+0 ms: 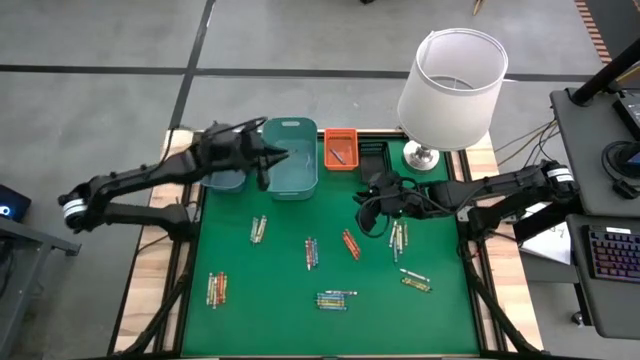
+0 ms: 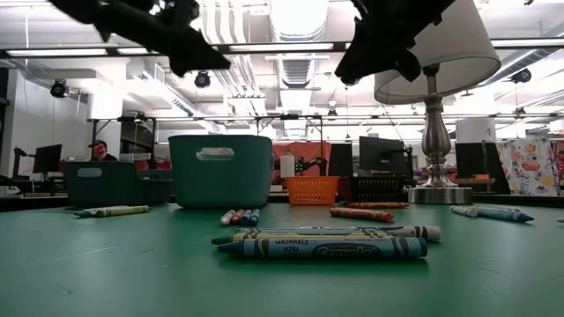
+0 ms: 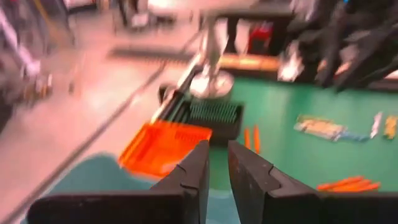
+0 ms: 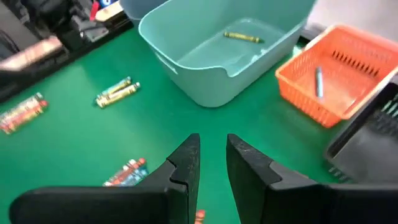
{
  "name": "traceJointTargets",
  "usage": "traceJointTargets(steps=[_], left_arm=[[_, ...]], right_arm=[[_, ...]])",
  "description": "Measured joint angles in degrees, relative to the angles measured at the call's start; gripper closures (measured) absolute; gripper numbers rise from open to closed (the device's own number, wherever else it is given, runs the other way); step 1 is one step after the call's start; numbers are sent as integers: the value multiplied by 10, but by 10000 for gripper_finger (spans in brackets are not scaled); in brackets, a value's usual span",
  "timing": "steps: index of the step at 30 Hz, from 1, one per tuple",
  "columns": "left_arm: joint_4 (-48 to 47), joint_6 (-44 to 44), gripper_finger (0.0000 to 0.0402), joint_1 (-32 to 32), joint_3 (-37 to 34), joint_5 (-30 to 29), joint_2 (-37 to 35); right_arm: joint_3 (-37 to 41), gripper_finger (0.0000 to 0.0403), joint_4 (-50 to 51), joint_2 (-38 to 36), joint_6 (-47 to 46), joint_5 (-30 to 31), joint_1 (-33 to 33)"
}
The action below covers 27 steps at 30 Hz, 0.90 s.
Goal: Sort crayons
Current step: Put the white crayon into the black bin
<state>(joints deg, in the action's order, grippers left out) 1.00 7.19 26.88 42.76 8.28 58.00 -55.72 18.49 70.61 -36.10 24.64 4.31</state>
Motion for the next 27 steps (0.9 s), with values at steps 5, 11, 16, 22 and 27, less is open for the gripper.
traceJointTargets(steps=[5, 11, 16, 22, 27], left_arm=[[66, 33, 361, -11, -73, -1, -69], [70, 127, 361, 1, -112, -3, -131], [65, 139, 361, 19, -117, -4, -166], [48, 30, 361, 17, -117, -2, -190], [40, -3, 361, 17, -118, -2, -186]], right_arm=[[0, 335, 11, 0, -31, -66, -22], [-1, 335, 130, -6, -122, -156, -59], [-1, 335, 320, -6, -221, -255, -106], [0, 335, 442, -5, -216, -280, -154], [0, 335, 450, -5, -195, -277, -158]])
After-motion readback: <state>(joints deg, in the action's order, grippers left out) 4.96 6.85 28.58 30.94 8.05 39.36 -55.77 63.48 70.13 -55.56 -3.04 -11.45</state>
